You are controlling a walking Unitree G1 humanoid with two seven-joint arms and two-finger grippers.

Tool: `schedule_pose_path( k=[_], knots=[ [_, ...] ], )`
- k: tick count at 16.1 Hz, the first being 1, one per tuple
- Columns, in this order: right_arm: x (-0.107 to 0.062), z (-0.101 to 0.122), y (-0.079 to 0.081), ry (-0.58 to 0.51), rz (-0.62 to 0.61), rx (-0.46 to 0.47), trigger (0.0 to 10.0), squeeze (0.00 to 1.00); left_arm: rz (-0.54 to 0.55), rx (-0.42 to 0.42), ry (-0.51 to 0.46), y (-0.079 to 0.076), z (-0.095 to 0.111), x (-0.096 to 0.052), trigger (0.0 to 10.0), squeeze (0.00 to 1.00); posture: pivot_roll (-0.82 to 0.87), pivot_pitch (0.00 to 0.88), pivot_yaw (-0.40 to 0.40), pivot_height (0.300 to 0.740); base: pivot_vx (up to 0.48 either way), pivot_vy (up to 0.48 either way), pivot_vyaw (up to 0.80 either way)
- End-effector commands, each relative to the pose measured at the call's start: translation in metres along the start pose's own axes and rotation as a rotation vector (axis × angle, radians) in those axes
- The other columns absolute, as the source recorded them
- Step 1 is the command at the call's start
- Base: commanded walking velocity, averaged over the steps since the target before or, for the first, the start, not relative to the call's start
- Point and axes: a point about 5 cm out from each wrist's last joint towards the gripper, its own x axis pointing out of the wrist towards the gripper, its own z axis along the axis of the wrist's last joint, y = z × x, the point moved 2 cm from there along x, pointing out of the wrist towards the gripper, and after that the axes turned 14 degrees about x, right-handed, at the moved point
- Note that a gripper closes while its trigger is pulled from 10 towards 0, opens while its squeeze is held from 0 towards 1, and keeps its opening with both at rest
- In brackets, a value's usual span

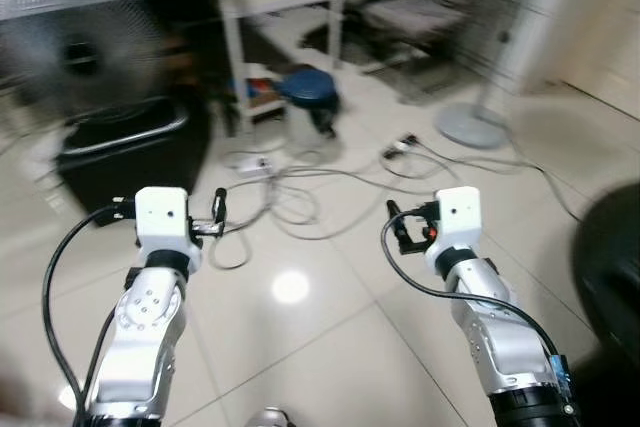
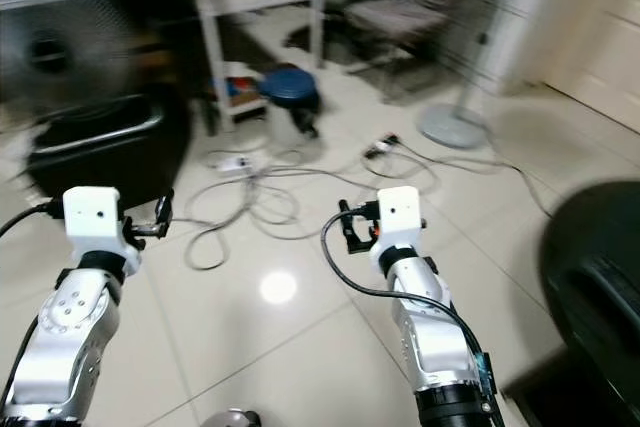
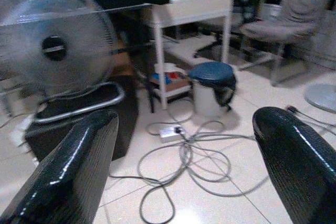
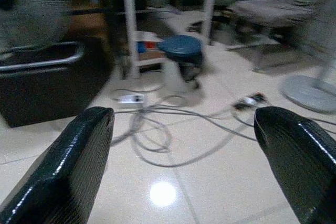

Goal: Move the pillow to the sofa from floor

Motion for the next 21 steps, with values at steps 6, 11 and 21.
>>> schedule_pose_path(
  k=[6, 11, 21],
  knots=[
    [-0.001, -0.004, -0.009, 0.051, -0.037, -0.020, 10.0, 0.04, -0.118, 0.032, 0.017, -0.025, 0.001, 0.005, 10.0, 0.00, 0.07, 0.000, 0.037, 0.740, 0.000, 0.000, 0.80],
    [-0.005, -0.007, -0.014, 0.066, -0.059, -0.021, 10.0, 0.02, -0.173, 0.065, 0.008, -0.032, 0.000, 0.000, 10.0, 0.00, 0.09, 0.000, 0.039, 0.740, 0.000, 0.000, 0.80],
    [-0.001, -0.016, -0.005, 0.098, -0.045, 0.008, 10.0, 0.00, -0.182, 0.097, -0.007, -0.026, 0.006, 0.000, 10.0, 0.00, 0.12, 0.000, 0.035, 0.740, 0.000, 0.283, 0.72]
  ],
)
